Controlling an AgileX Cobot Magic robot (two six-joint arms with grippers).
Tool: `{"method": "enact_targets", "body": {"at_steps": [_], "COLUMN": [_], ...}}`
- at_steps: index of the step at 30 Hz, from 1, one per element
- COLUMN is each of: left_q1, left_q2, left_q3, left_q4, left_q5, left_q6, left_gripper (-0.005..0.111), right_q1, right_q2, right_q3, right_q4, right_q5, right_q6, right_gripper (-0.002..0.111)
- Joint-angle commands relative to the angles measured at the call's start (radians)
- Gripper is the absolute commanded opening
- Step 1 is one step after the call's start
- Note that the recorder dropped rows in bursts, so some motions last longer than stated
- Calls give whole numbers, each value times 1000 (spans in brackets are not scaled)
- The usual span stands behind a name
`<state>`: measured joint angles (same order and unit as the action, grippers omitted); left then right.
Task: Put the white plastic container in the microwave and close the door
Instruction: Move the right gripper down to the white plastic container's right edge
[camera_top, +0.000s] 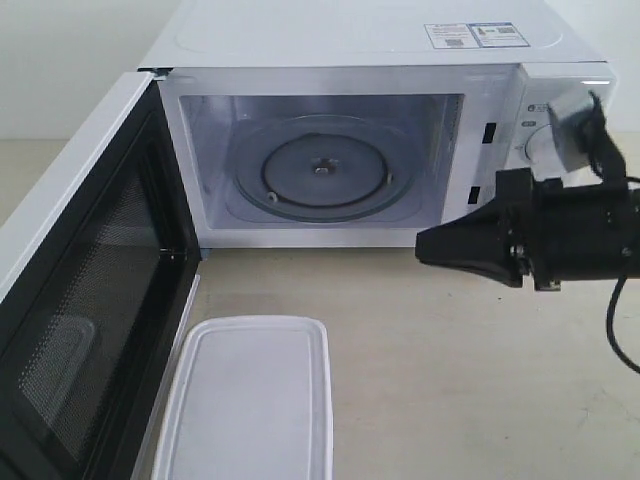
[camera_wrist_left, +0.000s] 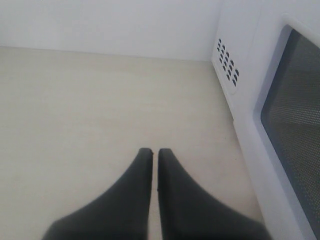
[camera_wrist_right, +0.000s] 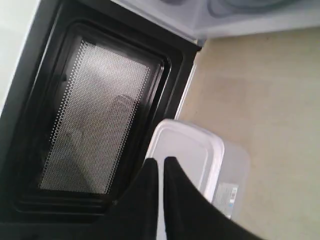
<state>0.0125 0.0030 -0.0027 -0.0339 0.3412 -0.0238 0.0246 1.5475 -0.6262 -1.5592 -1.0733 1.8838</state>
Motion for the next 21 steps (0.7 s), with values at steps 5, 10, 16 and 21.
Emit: {"method": "enact_targets", "body": {"at_steps": [5,10,16,21], "left_q1": [1,1,1,1], "left_q2": [-3,-3,-3,-3], "left_q3": [3,3,3,3], "left_q4": [-3,-3,-3,-3], "left_q5": [-3,-3,-3,-3], "left_q6": [-7,-7,-7,-7], "left_gripper": [4,4,4,4], "right_q1": [175,301,305,337], "right_q2": [235,338,340,340], "right_q3": [21,21,21,21], "right_q4": [46,116,198,230], "right_q5": [-38,-50,-23,122], "right_q6": [-36,-70,-88,-73], "right_gripper": [1,32,55,55]}}
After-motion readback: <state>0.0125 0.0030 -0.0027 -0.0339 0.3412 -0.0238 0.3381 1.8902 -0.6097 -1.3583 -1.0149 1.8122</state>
